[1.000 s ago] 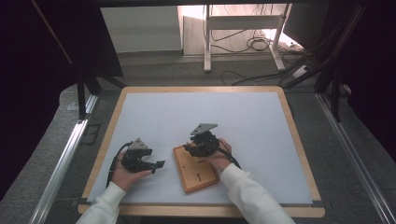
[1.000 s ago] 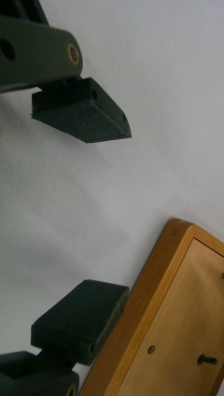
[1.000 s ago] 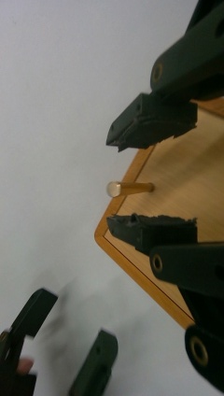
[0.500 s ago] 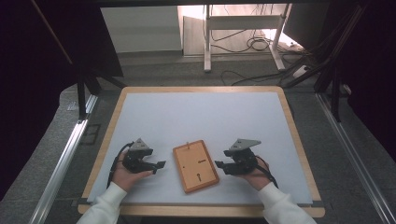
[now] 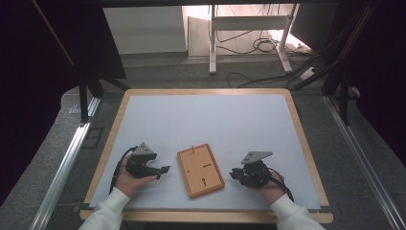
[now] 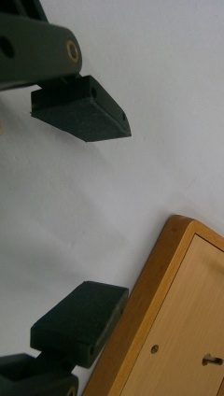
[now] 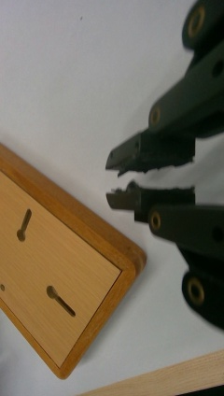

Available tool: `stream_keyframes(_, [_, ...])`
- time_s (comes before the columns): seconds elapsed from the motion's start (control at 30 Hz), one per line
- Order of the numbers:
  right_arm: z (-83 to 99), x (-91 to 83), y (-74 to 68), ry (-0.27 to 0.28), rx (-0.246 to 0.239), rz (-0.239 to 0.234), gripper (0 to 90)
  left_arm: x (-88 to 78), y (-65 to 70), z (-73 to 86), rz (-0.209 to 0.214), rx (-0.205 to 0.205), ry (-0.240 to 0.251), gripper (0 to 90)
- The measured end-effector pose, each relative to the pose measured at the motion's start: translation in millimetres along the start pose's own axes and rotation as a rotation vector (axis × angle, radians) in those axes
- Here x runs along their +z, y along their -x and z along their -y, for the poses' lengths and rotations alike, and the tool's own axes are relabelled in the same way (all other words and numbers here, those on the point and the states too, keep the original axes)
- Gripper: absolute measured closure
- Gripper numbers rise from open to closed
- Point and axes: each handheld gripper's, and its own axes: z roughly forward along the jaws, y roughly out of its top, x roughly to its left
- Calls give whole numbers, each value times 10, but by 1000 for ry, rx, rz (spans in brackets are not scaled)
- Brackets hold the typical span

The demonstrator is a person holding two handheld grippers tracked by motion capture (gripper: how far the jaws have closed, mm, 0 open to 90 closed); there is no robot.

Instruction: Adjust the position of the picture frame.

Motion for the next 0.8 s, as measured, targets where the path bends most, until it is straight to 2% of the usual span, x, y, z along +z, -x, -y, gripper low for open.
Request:
stream_keyframes(0.1, [-24,17,-20,0,-6,-19,896,8,0,1,1,2,-3,201])
stream_keyframes(0.2, [-24,102,-86,-38,-44,-38,898,11,2,1,2,4,-5,201])
stream_keyframes(0.37, [-25,167,-171,-64,-70,-65,899,-1,-1,1,2,6,1,201])
stream_keyframes(0.43, [-24,174,-214,-71,-90,-47,899,1,-3,2,3,2,-1,201])
stream_keyframes(0.57, [-16,170,-244,-71,-78,-40,900,10,-3,2,4,3,-4,203])
stream_keyframes(0.8, [-27,202,-410,-79,-103,-66,900,9,-6,3,2,2,-5,203])
